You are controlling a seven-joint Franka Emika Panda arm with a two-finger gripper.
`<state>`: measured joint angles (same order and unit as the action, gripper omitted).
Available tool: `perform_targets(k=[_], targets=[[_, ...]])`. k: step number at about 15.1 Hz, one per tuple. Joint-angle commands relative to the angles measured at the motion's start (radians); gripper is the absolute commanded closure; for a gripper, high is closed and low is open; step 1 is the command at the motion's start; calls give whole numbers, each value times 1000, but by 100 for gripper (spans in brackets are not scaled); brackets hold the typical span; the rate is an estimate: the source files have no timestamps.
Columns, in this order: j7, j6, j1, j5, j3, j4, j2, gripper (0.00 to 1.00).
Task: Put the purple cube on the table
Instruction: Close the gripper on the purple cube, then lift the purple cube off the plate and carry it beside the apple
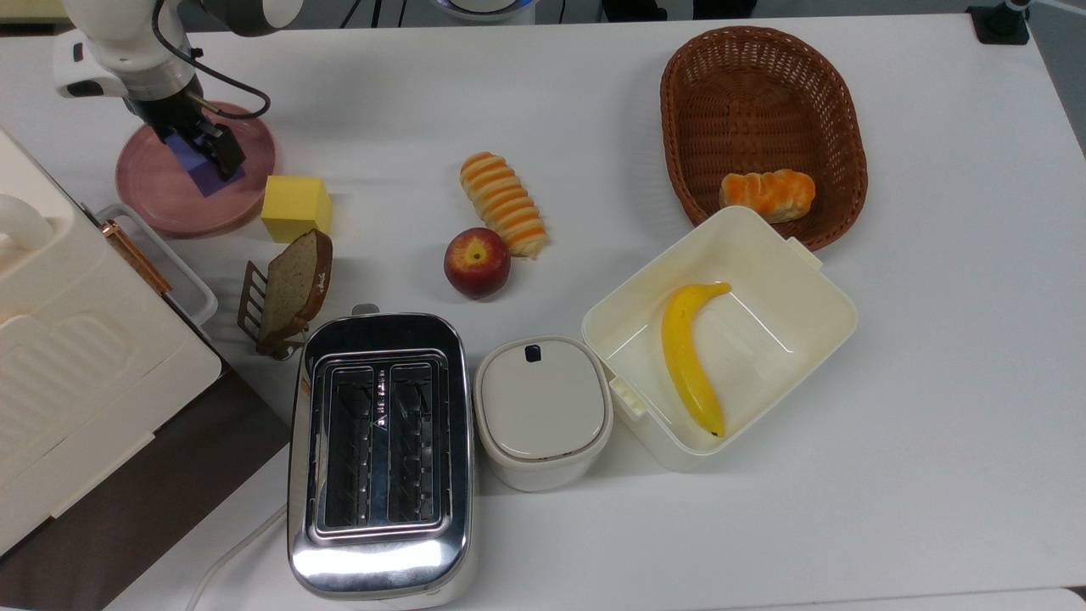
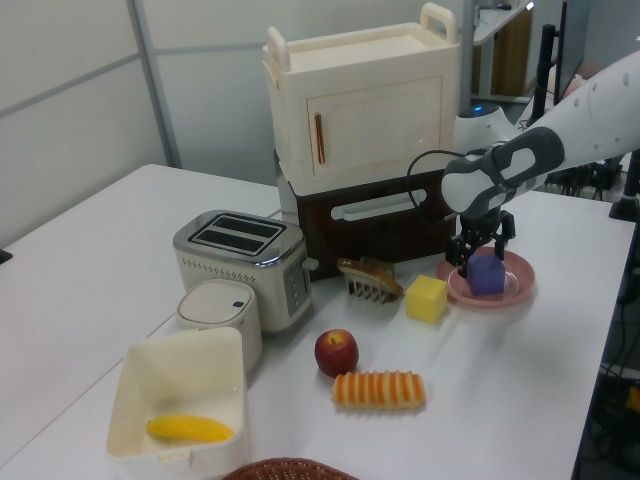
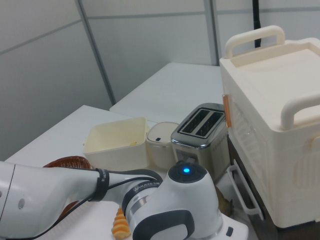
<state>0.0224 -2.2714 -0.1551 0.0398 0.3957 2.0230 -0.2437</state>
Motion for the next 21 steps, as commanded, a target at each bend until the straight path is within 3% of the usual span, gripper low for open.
perform_targets(k=[1,2,3,12,17,21], targets=[[-1,-31,3,-15,2,23,12,68],[1,-31,3,-15,2,23,12,85],[-1,-31,3,-15,2,23,12,90],[5,-13,17,-15,0,20,55,90],[30,122,115,-15,0,13,190,90],[77,145,207,-17,0,11,233,90]])
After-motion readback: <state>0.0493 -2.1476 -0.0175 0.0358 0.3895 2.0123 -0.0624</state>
